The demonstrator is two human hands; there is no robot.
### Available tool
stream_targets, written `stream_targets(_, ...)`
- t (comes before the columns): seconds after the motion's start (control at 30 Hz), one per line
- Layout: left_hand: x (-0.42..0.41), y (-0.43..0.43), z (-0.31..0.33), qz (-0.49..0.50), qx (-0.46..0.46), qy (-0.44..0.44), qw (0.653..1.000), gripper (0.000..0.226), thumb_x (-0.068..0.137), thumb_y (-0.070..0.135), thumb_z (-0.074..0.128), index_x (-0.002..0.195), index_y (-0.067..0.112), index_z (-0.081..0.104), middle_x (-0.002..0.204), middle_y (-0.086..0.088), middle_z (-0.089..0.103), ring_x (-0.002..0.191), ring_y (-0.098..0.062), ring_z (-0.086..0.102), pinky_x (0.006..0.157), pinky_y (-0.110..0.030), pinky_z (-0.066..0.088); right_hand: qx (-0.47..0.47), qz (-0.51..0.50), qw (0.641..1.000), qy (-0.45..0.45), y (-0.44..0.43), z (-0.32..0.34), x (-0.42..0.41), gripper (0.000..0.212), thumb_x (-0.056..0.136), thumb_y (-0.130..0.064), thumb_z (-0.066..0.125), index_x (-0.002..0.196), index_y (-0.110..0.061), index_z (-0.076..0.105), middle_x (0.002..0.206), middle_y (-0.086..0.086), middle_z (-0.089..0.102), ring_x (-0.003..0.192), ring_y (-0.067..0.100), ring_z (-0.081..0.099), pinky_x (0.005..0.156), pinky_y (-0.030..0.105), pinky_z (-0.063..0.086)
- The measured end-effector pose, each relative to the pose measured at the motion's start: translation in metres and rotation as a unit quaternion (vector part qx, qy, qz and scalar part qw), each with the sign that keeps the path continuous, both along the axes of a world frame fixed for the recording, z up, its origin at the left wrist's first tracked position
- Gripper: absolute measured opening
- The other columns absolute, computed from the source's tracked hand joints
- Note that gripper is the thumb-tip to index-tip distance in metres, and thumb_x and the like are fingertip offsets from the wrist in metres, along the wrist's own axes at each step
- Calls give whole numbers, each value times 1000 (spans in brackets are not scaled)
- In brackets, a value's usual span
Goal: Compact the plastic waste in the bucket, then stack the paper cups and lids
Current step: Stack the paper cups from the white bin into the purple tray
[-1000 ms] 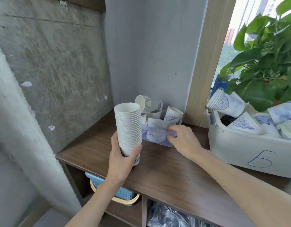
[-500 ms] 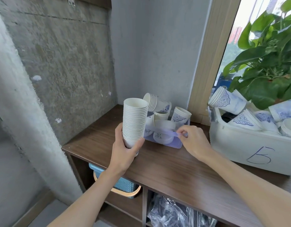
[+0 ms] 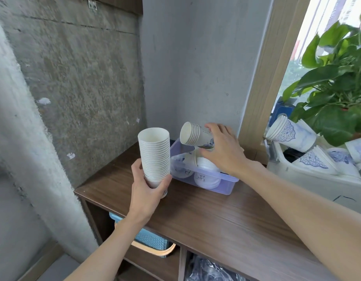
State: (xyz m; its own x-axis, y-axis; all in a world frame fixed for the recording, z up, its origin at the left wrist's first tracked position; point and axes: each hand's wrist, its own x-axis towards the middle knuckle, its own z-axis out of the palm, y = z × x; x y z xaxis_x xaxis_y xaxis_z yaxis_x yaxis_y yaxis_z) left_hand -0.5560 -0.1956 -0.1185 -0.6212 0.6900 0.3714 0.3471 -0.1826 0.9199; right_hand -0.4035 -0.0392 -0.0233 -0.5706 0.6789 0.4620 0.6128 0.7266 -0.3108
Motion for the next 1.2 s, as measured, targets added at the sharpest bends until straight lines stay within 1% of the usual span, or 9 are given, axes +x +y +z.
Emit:
stream_targets(0.13, -4, 1, -4, -3, 6, -7, 1000, 71, 80, 11, 82, 128, 32, 33, 107, 10, 62, 84, 9, 65, 62, -8, 50, -25, 9, 999, -20, 17, 3, -19, 86, 77, -36, 72, 146, -18, 24, 140, 9, 44, 132, 29, 33, 106, 43, 30)
stream_targets(0.27, -6, 1, -6, 6, 6, 2, 1000, 72, 79, 17, 84, 118, 50, 34, 106, 19, 64, 92, 6, 65, 68, -10, 51, -47, 17, 997, -57, 28, 2, -34, 96, 73, -34, 72, 149, -27, 13, 138, 10, 47, 130, 33, 37, 104, 46, 30)
stream_targets(0.4, -4, 1, -4, -8, -5, 4, 1000, 71, 80, 10, 82, 124, 37, 34, 102, 18, 61, 78, 13, 63, 60, -7, 49, -32, -5, 997, -69, 30, 1, -44, 93, 75, -28, 70, 148, -31, 13, 130, 11, 51, 120, 35, 46, 99, 47, 33)
stream_targets(0.5, -4, 1, -5, -11, -5, 9, 1000, 71, 80, 11, 82, 125, 35, 33, 104, 16, 61, 78, 13, 63, 60, -7, 49, -1, -9, 998, -57, 29, -1, -44, 85, 76, -32, 69, 145, -31, 19, 125, 11, 51, 115, 34, 49, 98, 45, 32)
stream_targets(0.73, -3, -1, -4, -5, -9, 14, 1000, 73, 80, 17, 83, 128, 36, 31, 108, 16, 60, 89, 14, 62, 64, -5, 48, -26, 61, 988, 140, 14, 12, -40, 73, 77, -34, 73, 136, -29, 32, 125, 4, 52, 112, 25, 51, 98, 43, 39)
stream_targets(0.87, 2, -5, 2, -20, -2, 31, 999, 69, 80, 15, 83, 120, 41, 35, 106, 18, 59, 83, 16, 61, 60, -4, 47, -96, 99, 955, 261, -7, 35, -34, 69, 80, -32, 72, 137, -32, 34, 122, -3, 54, 106, 19, 55, 94, 41, 49)
stream_targets(0.97, 2, -7, 2, -26, -10, 48, 998, 68, 74, 36, 83, 120, 54, 36, 110, 27, 60, 101, 8, 60, 71, -4, 46, -147, 111, 926, 329, -21, 52, -29, 57, 81, -30, 72, 129, -33, 41, 106, -8, 60, 95, 19, 63, 86, 42, 54)
stream_targets(1.03, 3, -8, 0, -29, -13, 48, 998, 68, 72, 43, 81, 120, 59, 36, 114, 24, 61, 107, 2, 59, 77, -6, 46, -172, 124, 904, 371, -28, 60, -27, 52, 80, -29, 71, 124, -33, 42, 100, -6, 63, 87, 17, 65, 82, 43, 56)
stream_targets(1.2, 8, -10, 1, -40, -4, 47, 998, 69, 72, 42, 81, 124, 57, 39, 114, 22, 62, 106, -5, 62, 79, -17, 52, -200, 143, 876, 414, -39, 71, -21, 48, 83, -26, 71, 119, -33, 42, 102, -1, 65, 86, 15, 66, 75, 33, 55)
